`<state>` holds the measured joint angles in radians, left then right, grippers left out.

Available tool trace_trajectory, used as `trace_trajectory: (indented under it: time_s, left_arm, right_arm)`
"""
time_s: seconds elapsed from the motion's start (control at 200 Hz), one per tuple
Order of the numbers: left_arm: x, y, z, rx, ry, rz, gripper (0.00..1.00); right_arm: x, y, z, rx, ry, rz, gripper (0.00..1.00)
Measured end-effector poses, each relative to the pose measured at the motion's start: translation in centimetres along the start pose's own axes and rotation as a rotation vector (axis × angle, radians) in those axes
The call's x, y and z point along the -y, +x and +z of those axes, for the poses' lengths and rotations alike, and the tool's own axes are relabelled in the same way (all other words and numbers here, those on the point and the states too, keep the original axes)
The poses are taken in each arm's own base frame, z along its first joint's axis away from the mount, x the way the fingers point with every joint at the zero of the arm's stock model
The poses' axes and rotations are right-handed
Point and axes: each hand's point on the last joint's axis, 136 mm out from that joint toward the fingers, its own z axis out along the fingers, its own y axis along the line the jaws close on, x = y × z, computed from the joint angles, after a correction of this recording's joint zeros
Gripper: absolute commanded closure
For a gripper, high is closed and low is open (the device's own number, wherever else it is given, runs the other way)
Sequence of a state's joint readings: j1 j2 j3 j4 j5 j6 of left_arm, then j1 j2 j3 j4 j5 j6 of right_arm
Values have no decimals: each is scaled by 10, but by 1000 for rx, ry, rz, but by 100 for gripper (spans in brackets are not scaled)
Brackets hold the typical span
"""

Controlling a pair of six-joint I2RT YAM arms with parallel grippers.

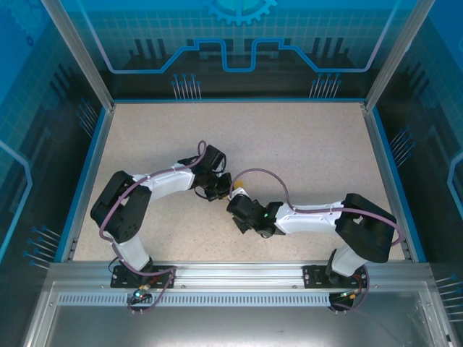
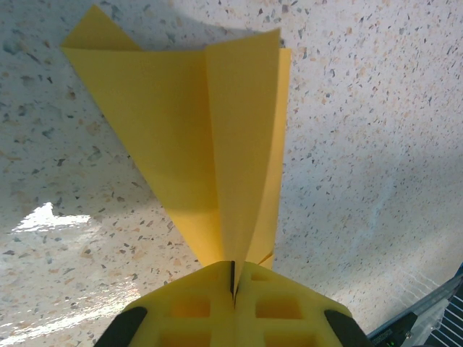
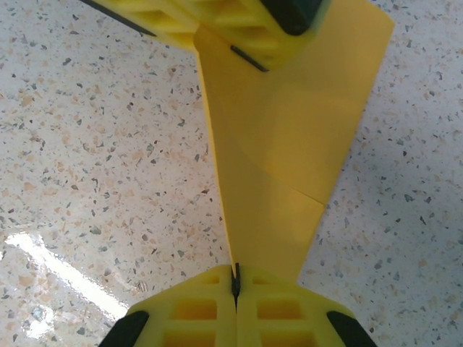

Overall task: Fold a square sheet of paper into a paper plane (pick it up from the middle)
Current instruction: Fold the wing for the fifth time at the center of the table.

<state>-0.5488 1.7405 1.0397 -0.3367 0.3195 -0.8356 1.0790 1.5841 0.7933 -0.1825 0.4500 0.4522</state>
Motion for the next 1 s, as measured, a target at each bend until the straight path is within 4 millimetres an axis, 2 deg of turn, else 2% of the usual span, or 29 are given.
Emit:
trace_trajectory:
  time_s: [0.035, 0.11, 0.22, 0.33, 0.38, 0.505, 0.67, 0.91, 1.0]
  left_arm:
    - [0, 0, 0, 0, 0, 0, 81]
    - [-1, 1, 0, -4, -5, 2, 75]
    - [-3, 2, 0, -8, -12, -3, 52]
    - [-4, -1, -11, 18, -23, -7, 49]
    - [-1, -5, -22, 46, -12, 0, 43]
    - [12, -13, -48, 118, 29, 32, 39]
    - [20, -13, -64, 160, 64, 52, 40]
    - [2, -2, -52, 139, 60, 43, 56]
    - [4, 0, -49, 128, 86, 53, 59]
  right_arm:
    - [-1, 0, 0, 0, -7, 3, 99]
    - [-3, -1, 1, 3, -25, 12, 99]
    - [-4, 0, 2, -1, -38, 20, 99]
    - [-3, 6, 3, 8, -126, 91, 98]
    - [4, 9, 4, 8, -155, 139, 98]
    - [9, 11, 4, 16, -239, 226, 98]
    - [9, 8, 3, 36, -354, 316, 97]
    - [12, -4, -1, 61, -505, 429, 96]
    - [12, -11, -3, 71, -561, 460, 96]
